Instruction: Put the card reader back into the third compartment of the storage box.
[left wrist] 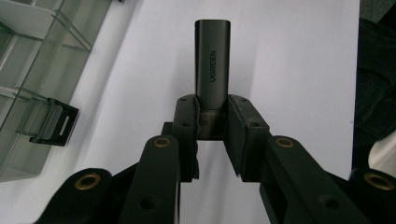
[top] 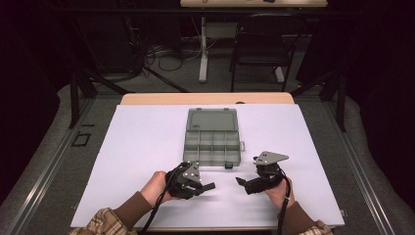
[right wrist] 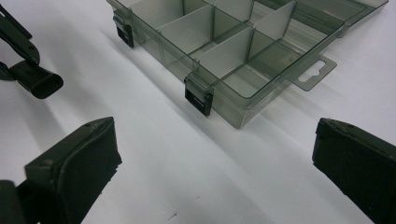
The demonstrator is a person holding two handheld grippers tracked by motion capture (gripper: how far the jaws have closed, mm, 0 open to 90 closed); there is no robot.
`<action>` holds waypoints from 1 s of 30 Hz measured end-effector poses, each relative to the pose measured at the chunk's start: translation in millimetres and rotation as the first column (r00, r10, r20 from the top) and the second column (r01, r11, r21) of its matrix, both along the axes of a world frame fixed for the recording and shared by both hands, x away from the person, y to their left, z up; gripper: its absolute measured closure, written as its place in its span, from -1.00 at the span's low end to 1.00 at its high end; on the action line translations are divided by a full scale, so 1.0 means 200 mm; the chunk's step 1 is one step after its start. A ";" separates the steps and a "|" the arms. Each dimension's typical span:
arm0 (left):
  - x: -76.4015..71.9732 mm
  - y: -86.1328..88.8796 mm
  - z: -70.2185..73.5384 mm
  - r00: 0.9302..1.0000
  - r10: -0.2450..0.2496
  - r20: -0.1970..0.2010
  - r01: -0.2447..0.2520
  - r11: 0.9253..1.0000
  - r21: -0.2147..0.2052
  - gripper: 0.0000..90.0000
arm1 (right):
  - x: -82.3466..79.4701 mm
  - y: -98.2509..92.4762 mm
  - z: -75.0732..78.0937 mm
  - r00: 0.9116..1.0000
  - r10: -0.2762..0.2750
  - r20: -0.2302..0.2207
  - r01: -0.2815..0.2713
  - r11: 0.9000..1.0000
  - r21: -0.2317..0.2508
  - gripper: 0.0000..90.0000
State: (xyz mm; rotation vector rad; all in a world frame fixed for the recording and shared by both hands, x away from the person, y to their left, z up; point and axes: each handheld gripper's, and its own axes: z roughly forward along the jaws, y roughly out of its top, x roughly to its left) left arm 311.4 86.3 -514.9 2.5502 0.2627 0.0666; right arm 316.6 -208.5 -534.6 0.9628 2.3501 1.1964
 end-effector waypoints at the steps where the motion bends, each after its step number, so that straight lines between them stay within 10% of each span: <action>1: 0.00 0.00 0.00 1.000 0.003 0.003 -0.003 1.000 -0.006 0.65 | 0.00 0.00 0.00 1.000 0.001 -0.002 -0.001 1.000 -0.001 -1.00; 30: 0.03 0.05 0.03 0.992 0.104 0.067 -0.093 0.983 -0.156 0.65 | 0.00 0.00 0.00 1.000 -0.002 -0.002 0.002 1.000 -0.003 -1.00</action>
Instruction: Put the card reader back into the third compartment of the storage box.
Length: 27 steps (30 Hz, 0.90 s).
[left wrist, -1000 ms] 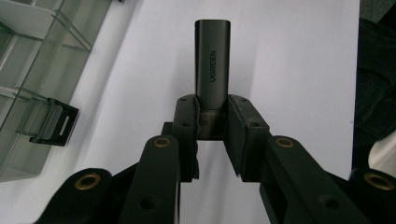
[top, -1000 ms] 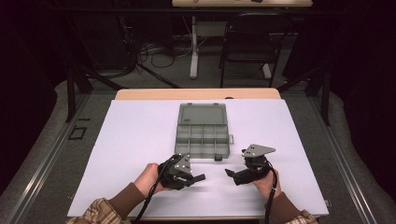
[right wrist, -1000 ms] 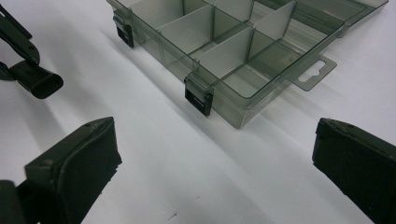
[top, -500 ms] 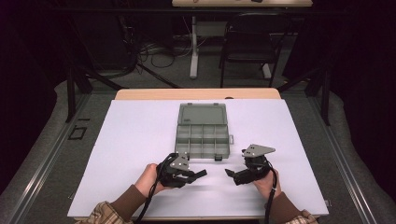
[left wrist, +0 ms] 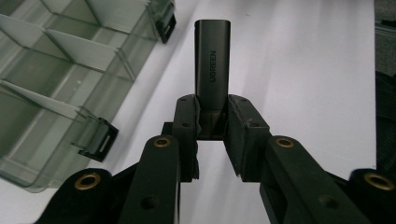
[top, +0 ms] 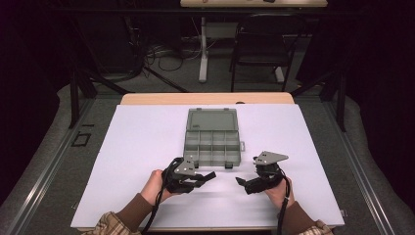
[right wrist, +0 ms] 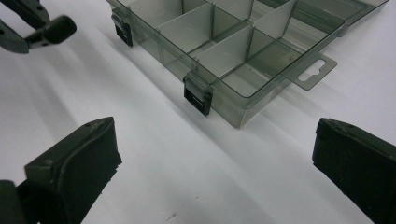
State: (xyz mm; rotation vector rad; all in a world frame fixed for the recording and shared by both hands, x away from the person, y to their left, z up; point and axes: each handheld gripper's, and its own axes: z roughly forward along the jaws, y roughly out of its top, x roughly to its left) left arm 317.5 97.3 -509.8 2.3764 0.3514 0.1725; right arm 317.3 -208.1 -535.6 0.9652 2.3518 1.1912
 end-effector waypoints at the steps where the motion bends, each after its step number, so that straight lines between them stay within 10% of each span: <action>1: 0.00 0.00 0.00 1.000 0.004 0.002 -0.004 1.000 -0.002 0.65 | 0.00 0.00 0.00 1.000 0.000 0.001 0.000 1.000 0.001 -1.00; 27: 0.07 0.01 0.05 0.996 0.074 0.040 -0.071 0.995 -0.075 0.65 | 0.00 0.00 0.00 1.000 0.002 0.003 -0.002 1.000 -0.002 -1.00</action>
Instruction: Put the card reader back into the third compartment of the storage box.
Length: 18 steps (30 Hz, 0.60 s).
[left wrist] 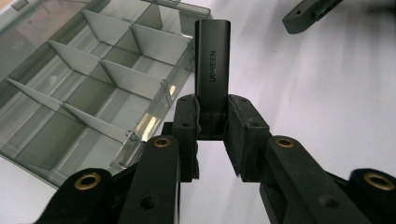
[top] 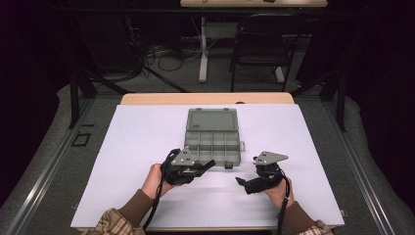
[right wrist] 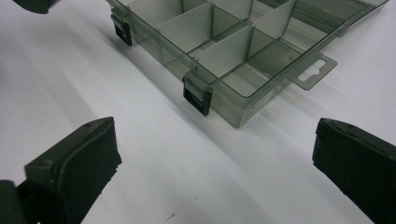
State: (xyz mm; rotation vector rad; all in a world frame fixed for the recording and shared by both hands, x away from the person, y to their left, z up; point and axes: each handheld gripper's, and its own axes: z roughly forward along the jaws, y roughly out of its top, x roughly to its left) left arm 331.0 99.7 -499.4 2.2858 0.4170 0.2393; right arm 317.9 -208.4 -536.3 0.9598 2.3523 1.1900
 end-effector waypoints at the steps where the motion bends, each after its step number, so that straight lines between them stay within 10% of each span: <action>1: 0.01 0.00 0.00 1.000 0.002 0.000 -0.002 1.000 -0.006 0.65 | 0.00 0.00 0.00 1.000 -0.001 0.000 0.001 1.000 0.002 -1.00; 18: 0.06 -0.03 0.04 0.999 0.040 0.028 -0.039 0.999 -0.035 0.65 | 0.00 0.00 0.00 1.000 -0.002 0.003 0.002 1.000 0.005 -1.00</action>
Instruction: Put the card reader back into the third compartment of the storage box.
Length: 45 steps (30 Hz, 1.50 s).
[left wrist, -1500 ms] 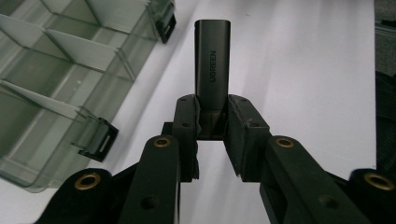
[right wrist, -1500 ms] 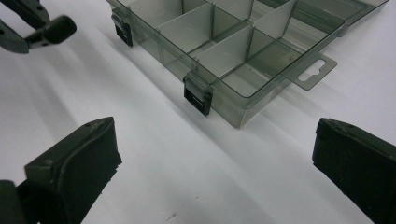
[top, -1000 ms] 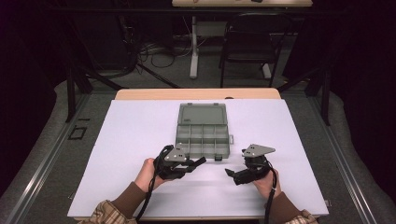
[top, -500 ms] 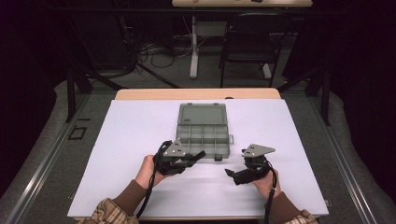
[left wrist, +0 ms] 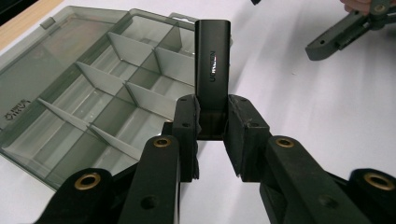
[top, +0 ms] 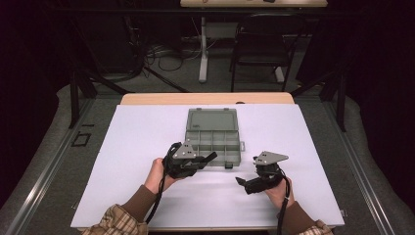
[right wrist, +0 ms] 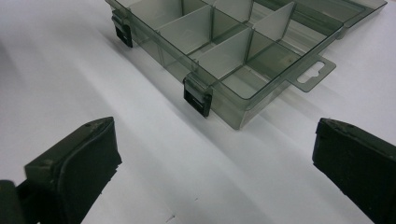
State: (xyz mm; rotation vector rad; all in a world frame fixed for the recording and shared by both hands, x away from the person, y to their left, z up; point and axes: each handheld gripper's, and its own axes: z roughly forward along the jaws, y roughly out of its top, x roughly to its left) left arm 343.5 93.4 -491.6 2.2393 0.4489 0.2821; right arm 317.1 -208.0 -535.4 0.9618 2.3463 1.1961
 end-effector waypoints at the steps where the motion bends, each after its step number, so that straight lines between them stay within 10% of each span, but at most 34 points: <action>1: 0.00 0.00 0.00 1.000 0.001 0.001 -0.001 1.000 -0.002 0.65 | 0.00 0.00 0.00 1.000 0.000 0.001 0.000 1.000 -0.001 -1.00; 45: 0.16 -0.02 0.05 0.996 0.081 0.025 -0.080 0.996 -0.027 0.65 | 0.00 0.00 0.00 1.000 0.001 0.014 -0.001 1.000 -0.001 -1.00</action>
